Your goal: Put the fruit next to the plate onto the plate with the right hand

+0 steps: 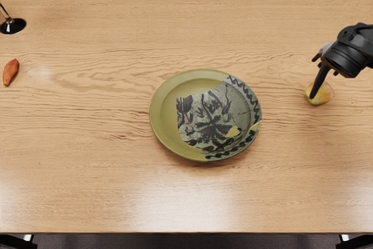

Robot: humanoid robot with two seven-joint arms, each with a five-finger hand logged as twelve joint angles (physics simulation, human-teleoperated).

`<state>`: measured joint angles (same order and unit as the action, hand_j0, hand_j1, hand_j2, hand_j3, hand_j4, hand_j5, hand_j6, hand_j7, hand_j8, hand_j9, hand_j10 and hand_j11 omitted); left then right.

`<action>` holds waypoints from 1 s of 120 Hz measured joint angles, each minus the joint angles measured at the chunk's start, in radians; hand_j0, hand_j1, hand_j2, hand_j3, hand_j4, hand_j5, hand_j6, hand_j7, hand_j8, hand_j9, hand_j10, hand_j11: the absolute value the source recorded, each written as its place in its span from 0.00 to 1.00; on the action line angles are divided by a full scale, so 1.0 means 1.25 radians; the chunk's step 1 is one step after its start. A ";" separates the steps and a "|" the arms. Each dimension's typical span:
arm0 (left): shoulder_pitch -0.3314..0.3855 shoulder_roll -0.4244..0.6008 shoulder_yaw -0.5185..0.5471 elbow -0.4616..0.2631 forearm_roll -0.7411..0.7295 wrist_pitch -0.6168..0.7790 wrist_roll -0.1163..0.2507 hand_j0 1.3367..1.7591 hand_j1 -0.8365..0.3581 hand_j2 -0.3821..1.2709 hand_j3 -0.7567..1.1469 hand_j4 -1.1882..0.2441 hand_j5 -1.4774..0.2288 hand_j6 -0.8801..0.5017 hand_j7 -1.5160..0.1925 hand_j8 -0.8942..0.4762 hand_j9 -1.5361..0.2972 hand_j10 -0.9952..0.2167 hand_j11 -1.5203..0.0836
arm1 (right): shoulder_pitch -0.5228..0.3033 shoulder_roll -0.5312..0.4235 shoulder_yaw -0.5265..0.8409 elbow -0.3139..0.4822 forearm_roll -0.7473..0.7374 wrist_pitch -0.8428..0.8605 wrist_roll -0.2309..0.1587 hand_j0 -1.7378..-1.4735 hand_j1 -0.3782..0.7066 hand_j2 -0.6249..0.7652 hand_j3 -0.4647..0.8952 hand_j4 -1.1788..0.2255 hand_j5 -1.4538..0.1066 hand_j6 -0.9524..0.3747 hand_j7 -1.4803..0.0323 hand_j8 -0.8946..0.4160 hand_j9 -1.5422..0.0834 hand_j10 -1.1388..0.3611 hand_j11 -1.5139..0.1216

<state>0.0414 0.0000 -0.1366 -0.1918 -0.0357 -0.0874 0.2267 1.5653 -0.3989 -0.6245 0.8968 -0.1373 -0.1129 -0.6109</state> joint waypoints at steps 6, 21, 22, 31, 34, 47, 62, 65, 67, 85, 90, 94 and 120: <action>0.000 0.000 0.000 0.000 0.000 0.000 0.000 0.76 0.99 0.23 0.40 0.83 0.87 0.64 0.89 0.65 0.84 0.82 0.95 | -0.007 0.010 0.000 -0.008 -0.019 0.000 0.000 0.30 0.22 0.42 0.34 0.71 0.78 0.58 0.83 0.55 0.81 0.64 0.78; 0.000 0.000 0.000 0.000 0.000 0.000 0.000 0.76 0.99 0.23 0.40 0.83 0.87 0.64 0.89 0.65 0.84 0.82 0.95 | -0.031 0.033 -0.002 -0.035 -0.054 0.002 0.000 0.30 0.23 0.42 0.34 0.71 0.78 0.58 0.82 0.54 0.80 0.64 0.78; 0.000 0.000 0.000 0.000 0.000 0.000 0.000 0.76 0.99 0.23 0.40 0.83 0.87 0.64 0.89 0.65 0.84 0.82 0.95 | -0.032 0.034 -0.002 -0.036 -0.057 0.003 0.000 0.30 0.22 0.42 0.34 0.71 0.78 0.58 0.82 0.54 0.80 0.64 0.78; 0.000 0.000 0.000 0.000 0.000 0.000 0.000 0.76 0.99 0.23 0.40 0.83 0.87 0.64 0.89 0.65 0.84 0.82 0.95 | -0.044 0.039 -0.002 -0.044 -0.071 0.004 0.000 0.30 0.20 0.43 0.34 0.72 0.80 0.60 0.84 0.56 0.82 0.65 0.80; 0.000 0.000 0.000 0.000 0.000 0.000 0.000 0.76 0.99 0.23 0.40 0.83 0.87 0.64 0.89 0.65 0.84 0.82 0.95 | -0.048 0.040 -0.002 -0.045 -0.074 0.004 0.000 0.30 0.19 0.43 0.34 0.73 0.80 0.60 0.85 0.56 0.83 0.66 0.80; 0.000 0.000 0.000 0.000 0.000 0.000 0.000 0.76 0.99 0.23 0.40 0.83 0.87 0.64 0.89 0.65 0.84 0.82 0.95 | -0.058 0.043 -0.001 -0.049 -0.081 0.003 0.000 0.30 0.17 0.43 0.34 0.74 0.82 0.61 0.86 0.58 0.84 0.67 0.82; 0.000 0.000 0.000 0.000 0.000 0.000 0.000 0.76 0.99 0.23 0.40 0.83 0.87 0.64 0.89 0.65 0.84 0.82 0.95 | -0.066 0.044 -0.001 -0.051 -0.084 0.002 0.000 0.30 0.19 0.43 0.34 0.73 0.81 0.60 0.85 0.57 0.83 0.66 0.81; 0.000 0.000 0.000 0.000 0.000 0.000 0.000 0.76 0.99 0.23 0.40 0.83 0.87 0.64 0.89 0.65 0.84 0.82 0.95 | -0.067 0.044 -0.001 -0.051 -0.084 0.002 0.000 0.30 0.20 0.43 0.34 0.73 0.80 0.60 0.84 0.56 0.82 0.65 0.80; 0.000 0.000 0.000 0.000 0.000 0.000 0.000 0.76 0.99 0.23 0.40 0.83 0.87 0.64 0.89 0.65 0.84 0.82 0.95 | -0.068 0.044 -0.001 -0.051 -0.084 0.002 0.000 0.30 0.21 0.43 0.34 0.72 0.79 0.59 0.84 0.55 0.82 0.65 0.79; 0.000 0.000 0.000 0.000 0.000 0.000 0.000 0.76 0.99 0.23 0.40 0.83 0.87 0.64 0.89 0.65 0.84 0.82 0.95 | -0.072 0.045 0.000 -0.051 -0.085 0.001 0.000 0.30 0.26 0.42 0.34 0.69 0.76 0.56 0.80 0.52 0.78 0.62 0.76; 0.000 0.000 0.000 0.000 0.000 0.000 0.000 0.76 0.99 0.23 0.40 0.83 0.87 0.64 0.89 0.65 0.84 0.82 0.95 | -0.073 0.045 0.000 -0.051 -0.085 0.001 0.000 0.30 0.27 0.42 0.34 0.68 0.75 0.55 0.79 0.51 0.77 0.61 0.75; 0.000 0.000 0.000 0.000 0.000 0.000 0.000 0.76 0.99 0.23 0.40 0.83 0.87 0.64 0.89 0.65 0.84 0.82 0.95 | -0.074 0.045 0.000 -0.051 -0.085 0.001 0.000 0.30 0.27 0.42 0.34 0.68 0.75 0.55 0.79 0.51 0.77 0.61 0.75; 0.000 0.000 0.000 0.000 0.000 0.000 0.000 0.76 0.99 0.23 0.40 0.83 0.87 0.64 0.89 0.65 0.84 0.82 0.95 | -0.080 0.045 0.001 -0.051 -0.085 -0.003 0.000 0.30 0.29 0.42 0.34 0.67 0.73 0.53 0.77 0.50 0.76 0.60 0.73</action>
<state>0.0413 0.0000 -0.1366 -0.1918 -0.0355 -0.0874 0.2263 1.4651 -0.3421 -0.6235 0.8328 -0.2435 -0.1160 -0.6109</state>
